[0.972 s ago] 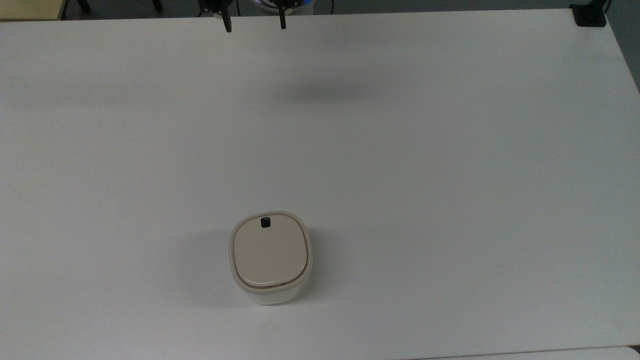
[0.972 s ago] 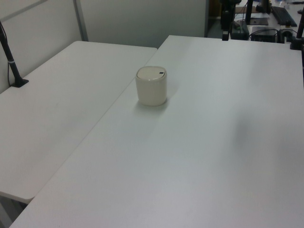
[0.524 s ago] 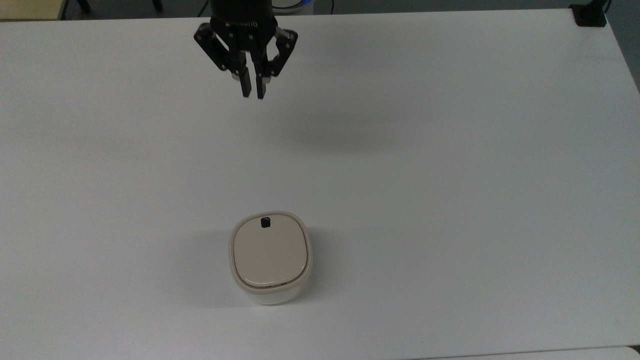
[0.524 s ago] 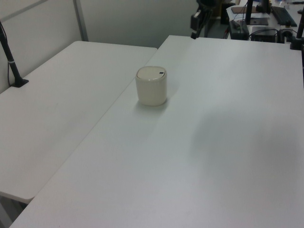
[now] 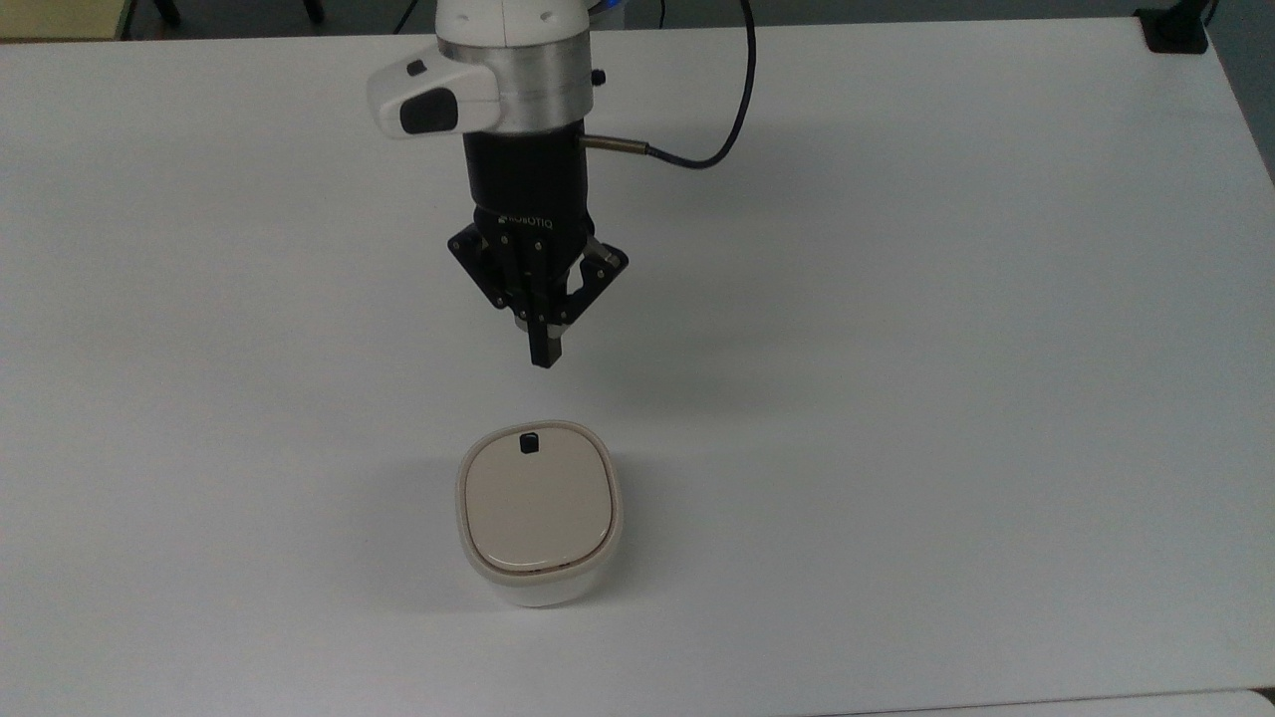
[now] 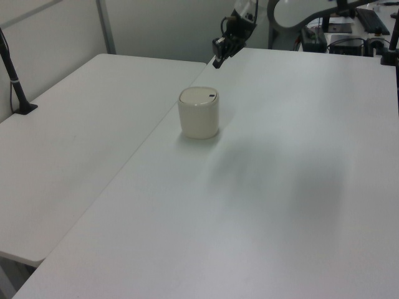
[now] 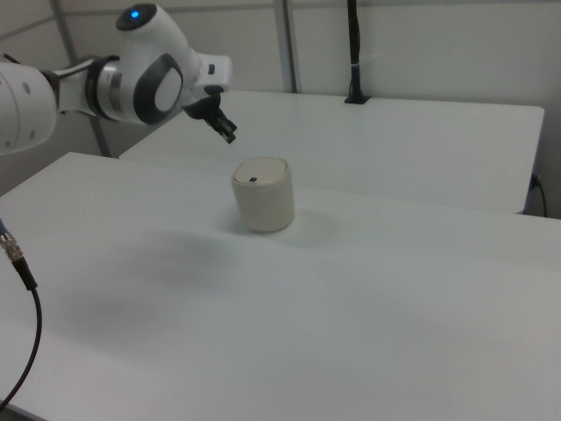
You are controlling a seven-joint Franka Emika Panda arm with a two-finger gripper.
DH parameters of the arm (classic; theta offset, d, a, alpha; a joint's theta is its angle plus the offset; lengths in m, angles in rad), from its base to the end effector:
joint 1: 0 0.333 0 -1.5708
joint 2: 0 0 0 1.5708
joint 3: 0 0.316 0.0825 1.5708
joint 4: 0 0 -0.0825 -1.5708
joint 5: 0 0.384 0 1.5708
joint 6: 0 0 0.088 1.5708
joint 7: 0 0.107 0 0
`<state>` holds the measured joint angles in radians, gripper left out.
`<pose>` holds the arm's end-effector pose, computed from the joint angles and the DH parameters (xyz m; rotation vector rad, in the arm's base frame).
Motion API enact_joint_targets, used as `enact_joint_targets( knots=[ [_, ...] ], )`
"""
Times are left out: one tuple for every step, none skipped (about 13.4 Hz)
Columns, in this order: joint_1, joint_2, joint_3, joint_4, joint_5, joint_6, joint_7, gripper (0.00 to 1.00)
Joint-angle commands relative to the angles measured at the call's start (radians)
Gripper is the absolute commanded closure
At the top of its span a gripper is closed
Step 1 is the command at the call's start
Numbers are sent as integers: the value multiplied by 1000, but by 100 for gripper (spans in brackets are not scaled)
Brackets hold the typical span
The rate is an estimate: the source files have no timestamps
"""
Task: Open the trash bin
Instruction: 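Lower the gripper toward the dark tab on the bin lid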
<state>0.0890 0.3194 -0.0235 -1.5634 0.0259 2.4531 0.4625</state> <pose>0.6985 0.0481 0.5253 -2.8095 0.5824 -0.8064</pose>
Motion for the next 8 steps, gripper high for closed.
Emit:
enact_joint_targets(
  knots=[
    [6,39,-4,-20,6,67,25,100],
    [11,64,-4,-21,6,107,27,100],
    [18,72,-6,-32,5,133,28,100],
    [18,79,-6,-41,3,161,36,100],
    [18,98,-6,-41,3,179,39,100],
    [18,102,-6,-41,2,188,39,100],
    [17,107,-6,-43,0,191,38,100],
    [15,110,-6,-47,-3,191,38,100]
  ],
)
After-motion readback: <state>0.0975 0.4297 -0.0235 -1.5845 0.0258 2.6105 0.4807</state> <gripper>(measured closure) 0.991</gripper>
